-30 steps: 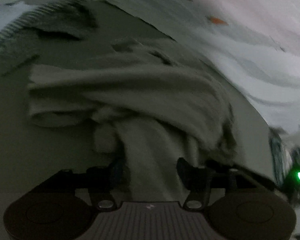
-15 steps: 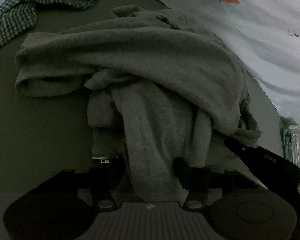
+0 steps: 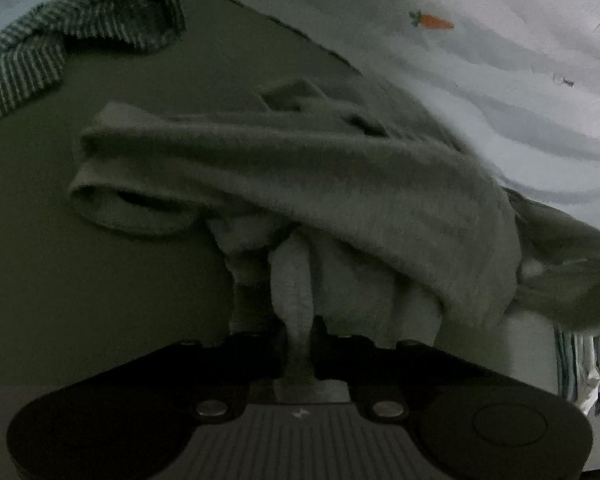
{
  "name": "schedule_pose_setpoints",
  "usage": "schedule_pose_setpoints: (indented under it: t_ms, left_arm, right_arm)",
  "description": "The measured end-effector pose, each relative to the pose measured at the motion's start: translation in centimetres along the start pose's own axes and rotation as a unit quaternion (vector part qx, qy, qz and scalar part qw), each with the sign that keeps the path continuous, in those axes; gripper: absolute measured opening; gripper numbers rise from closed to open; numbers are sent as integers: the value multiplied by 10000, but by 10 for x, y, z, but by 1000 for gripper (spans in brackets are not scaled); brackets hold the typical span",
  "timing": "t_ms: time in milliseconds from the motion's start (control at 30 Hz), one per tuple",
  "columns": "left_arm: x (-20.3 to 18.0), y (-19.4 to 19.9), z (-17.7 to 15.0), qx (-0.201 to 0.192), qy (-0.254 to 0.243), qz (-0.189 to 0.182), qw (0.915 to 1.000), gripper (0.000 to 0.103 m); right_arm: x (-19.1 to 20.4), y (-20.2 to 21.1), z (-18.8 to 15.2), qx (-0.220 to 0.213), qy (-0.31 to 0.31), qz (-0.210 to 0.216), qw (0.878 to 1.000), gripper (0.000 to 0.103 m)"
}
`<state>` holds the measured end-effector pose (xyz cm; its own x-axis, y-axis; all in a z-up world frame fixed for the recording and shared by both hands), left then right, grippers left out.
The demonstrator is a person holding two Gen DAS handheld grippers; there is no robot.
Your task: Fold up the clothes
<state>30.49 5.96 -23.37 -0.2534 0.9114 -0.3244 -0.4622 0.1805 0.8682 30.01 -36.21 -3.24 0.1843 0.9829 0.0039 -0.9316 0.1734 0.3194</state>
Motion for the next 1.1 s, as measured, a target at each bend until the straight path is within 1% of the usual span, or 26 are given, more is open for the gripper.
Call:
schedule_pose_setpoints:
  t_ms: [33,133,200,233,267,333,400,433,467,500,533,567,600,667,700,800,833,867,900,933,967,1000,1033,1100]
  left_arm:
    - [2,1,3,-48,36,13,10000,12]
    - [10,4,8,-162,148,88,9997,12]
    - [15,5,10,-172,203,125,9996,13]
    - [17,3,10,-121,204,89,9997,15]
    - [17,2,10,-63,201,46,9998,21]
    - [11,1,10,-53,71,25,10000,23]
    - [5,2,8,-43,-190,110,9997,28]
    - [3,3,6,-25,-331,172,9993,34]
    - [3,2,6,15,-422,179,9989,38]
    - [3,2,3,90,-468,128,9988,39]
    - [5,0,0,189,-453,33,9988,40]
    - [6,-2,-1,273,-404,-71,9988,40]
    - [8,-5,-2,375,-344,-185,9985,41]
    - [9,-10,-5,520,-343,-254,9977,42]
    - [8,-12,-6,550,-374,-251,9975,42]
    - [6,-12,-10,536,-462,-272,9971,41]
    - [5,-12,-11,522,-465,-274,9972,39]
    - [4,-12,-11,499,-459,-297,9973,27]
    - [4,-13,-10,475,-438,-356,9973,23]
    - [3,-12,-9,447,-414,-397,9974,19]
    - [1,-12,-7,395,-409,-395,9976,14]
    - [0,-9,-6,326,-419,-389,9978,13]
    - [0,-6,-3,261,-391,-387,9981,12]
    - [1,1,6,128,-283,-417,9986,11]
  right_arm:
    - [-5,2,13,-209,96,-136,9996,5]
    - [-13,-9,15,-233,543,-558,9967,7]
    - [-16,-33,-2,441,690,-894,9926,11]
    - [-18,-40,-16,755,555,-926,9913,12]
    - [-20,-47,-31,1067,414,-954,9888,13]
    - [-20,-43,-59,1366,-112,-755,9877,23]
    - [-20,-38,-86,1655,-641,-549,9826,29]
    - [-20,-34,-98,1781,-981,-370,9784,31]
    - [-23,-27,-113,1923,-1364,-114,9717,31]
    - [-24,-25,-127,2078,-1876,206,9598,31]
    - [-27,-21,-141,2206,-2371,475,9449,32]
    - [-28,-22,-152,2308,-2758,675,9306,34]
    - [-27,-23,-160,2377,-3037,816,9190,36]
    - [-26,-30,-171,2437,-3297,963,9070,41]
    - [-26,-33,-176,2465,-3423,1036,9007,45]
    - [-26,-48,-184,2453,-3660,1168,8901,50]
    - [-22,-53,-185,2470,-3659,1185,8894,50]
    - [-18,-57,-186,2504,-3610,1192,8904,50]
    - [-14,-61,-187,2538,-3559,1199,8914,50]
    - [-11,-68,-187,2573,-3535,1251,8906,43]
    - [-7,-75,-187,2608,-3512,1305,8898,33]
    - [-6,-79,-184,2585,-3490,1350,8906,11]
    - [-4,-84,-176,2520,-3384,1356,8965,5]
    - [-1,-93,-159,2385,-3164,1365,9080,4]
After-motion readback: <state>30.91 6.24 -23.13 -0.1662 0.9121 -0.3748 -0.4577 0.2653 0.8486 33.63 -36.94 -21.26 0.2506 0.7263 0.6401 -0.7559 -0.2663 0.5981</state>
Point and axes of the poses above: each gripper's, at about its wrist camera, not at the fingertips, and y roughly against the way its jaws point, x to its left, z to its top, the point moved 3 cm from there along -y, roughly the way its jaws point, and after that the axes turned 6 degrees about z, right-handed, at the moved point
